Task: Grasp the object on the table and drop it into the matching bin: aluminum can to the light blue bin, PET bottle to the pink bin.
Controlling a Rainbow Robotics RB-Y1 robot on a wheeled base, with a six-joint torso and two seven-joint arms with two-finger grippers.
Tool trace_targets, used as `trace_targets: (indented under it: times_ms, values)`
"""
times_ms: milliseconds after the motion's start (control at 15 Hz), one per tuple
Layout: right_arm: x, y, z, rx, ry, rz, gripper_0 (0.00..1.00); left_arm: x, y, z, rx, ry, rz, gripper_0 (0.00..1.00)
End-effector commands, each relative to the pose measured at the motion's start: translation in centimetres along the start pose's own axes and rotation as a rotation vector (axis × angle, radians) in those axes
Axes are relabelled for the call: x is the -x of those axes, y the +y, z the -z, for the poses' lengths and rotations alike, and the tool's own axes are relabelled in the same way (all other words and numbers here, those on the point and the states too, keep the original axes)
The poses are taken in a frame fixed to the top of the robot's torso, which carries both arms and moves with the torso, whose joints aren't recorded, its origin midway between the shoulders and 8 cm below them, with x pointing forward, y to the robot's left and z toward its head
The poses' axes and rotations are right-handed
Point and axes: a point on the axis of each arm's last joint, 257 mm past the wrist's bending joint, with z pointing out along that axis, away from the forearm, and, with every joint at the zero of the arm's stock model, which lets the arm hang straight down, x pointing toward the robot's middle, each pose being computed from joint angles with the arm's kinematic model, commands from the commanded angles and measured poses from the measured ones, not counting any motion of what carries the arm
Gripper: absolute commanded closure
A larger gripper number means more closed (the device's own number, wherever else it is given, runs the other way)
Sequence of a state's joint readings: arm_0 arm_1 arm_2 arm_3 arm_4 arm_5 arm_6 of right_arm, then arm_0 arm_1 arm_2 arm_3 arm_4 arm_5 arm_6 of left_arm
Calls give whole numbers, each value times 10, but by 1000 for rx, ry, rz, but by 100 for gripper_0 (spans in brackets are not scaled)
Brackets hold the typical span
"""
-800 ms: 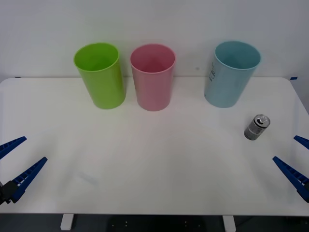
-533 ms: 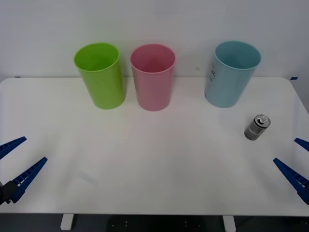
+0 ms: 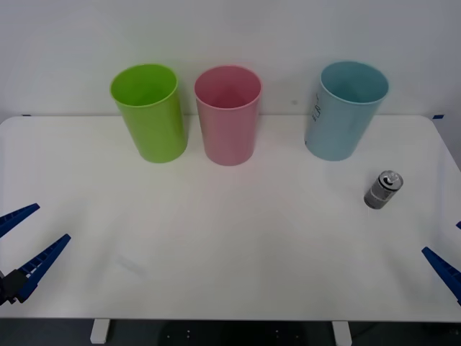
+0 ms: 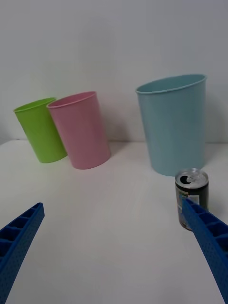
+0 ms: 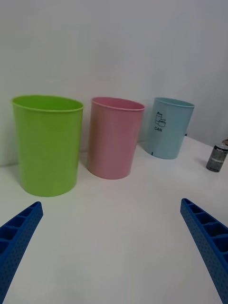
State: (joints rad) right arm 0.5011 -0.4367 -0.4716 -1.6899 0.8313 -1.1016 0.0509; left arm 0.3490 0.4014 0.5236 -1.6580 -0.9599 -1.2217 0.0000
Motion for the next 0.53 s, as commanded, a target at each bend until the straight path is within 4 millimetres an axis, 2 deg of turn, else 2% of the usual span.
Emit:
trace_targets:
  times_ms: [67,533]
  values:
    - [-9,-10,3,-72,0,51,0,0,0,0,0,0,0,0]
    - [-32,-31,-1,-227,13,142,0,0,0,0,0,0,0,0]
